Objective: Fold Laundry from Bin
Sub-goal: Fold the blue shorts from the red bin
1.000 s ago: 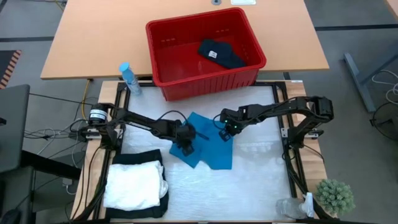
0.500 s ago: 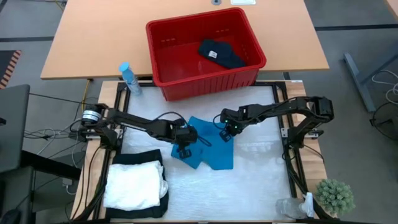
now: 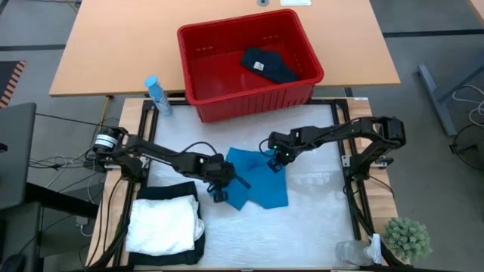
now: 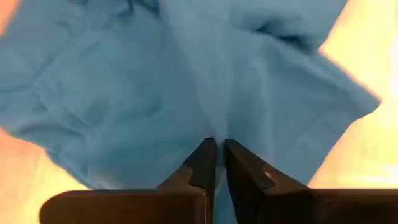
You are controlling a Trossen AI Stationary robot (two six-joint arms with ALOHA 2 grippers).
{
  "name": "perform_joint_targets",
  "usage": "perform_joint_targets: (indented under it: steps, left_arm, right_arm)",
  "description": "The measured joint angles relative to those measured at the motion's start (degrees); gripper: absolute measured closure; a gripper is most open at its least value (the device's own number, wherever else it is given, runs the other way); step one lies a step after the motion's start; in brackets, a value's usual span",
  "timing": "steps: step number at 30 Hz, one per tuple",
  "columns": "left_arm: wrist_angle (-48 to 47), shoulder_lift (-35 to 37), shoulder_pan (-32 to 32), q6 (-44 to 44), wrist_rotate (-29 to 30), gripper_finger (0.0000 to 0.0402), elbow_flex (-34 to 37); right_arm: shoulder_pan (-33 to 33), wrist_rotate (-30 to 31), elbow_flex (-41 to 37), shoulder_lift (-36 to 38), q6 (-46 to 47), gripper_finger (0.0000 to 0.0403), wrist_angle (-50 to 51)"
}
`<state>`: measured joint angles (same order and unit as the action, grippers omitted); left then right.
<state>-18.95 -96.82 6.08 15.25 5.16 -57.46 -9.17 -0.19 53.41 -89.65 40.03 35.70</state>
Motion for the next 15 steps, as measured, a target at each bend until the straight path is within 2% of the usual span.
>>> perform_joint_targets:
  steps: [4,11,13,15]
  left_arm:
    - [-0.1,-1.44,-2.64,-1.79,-1.5,0.0336,0.01]
    - [0.9,0.8,-10.17,-5.37,9.4,0.025,-2.1]
    - [2.71,0.79,-12.6,-8.02,7.2,0.024,-2.46]
    - [4.12,-0.2,-14.9,-10.98,-0.8,0.0242,-2.39]
  right_arm:
    - [0.0,0.02,0.0,0.0,0.03,0.0384,0.02]
    - [0.13,-0.13,0.0,0.0,0.44,0.0384,0.09]
    - [0.13,-0.17,-0.02,0.0,0.44,0.0384,0.09]
    - [0.13,-0.21,-0.02,0.0,0.45,0.0384,0.08]
